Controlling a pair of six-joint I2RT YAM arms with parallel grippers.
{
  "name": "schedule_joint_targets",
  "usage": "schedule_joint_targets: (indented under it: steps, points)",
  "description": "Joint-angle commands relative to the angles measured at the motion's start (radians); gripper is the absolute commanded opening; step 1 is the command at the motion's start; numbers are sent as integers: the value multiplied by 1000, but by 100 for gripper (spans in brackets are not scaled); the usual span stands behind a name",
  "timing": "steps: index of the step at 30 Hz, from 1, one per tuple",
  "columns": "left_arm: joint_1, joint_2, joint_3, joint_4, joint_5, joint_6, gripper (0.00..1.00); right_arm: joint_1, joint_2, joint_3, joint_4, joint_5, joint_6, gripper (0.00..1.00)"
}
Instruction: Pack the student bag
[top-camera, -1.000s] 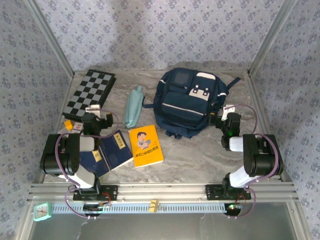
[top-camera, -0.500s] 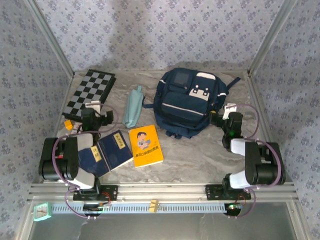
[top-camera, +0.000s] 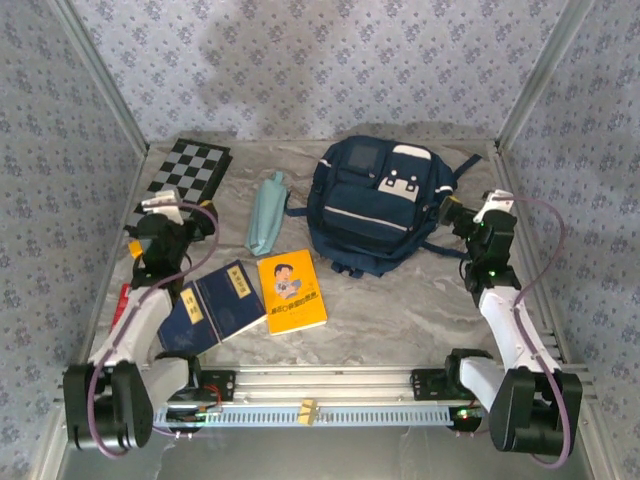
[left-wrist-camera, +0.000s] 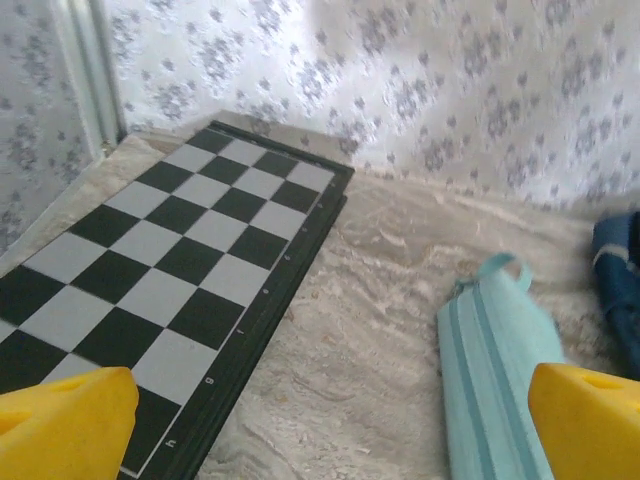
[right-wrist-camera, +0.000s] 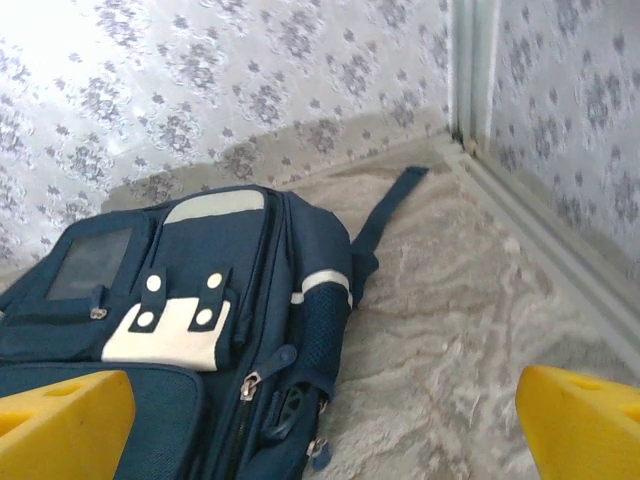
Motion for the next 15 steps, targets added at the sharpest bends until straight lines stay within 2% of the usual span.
schedule_joint_targets:
  steps: [1,3,6,9,12,15]
  points:
    - [12,-96,21,-170,-142,-247,100,-53,7,42,-243,-40,169,100]
    - [24,-155,-11,-178,-186,-315,100,-63,26,93,-351,-73,212,100]
    - [41,-193,15,-270,-139,-348,100,-56,56,134,-442,-184,221,100]
    - [39,-192,63,-372,-50,-363,100,-26,63,145,-505,-244,234,100]
    - [30,-194,75,-424,27,-432,100,31,63,136,-561,-252,286,100]
    - [-18,-186,89,-476,42,-459,100,103,90,117,-574,-259,333,100]
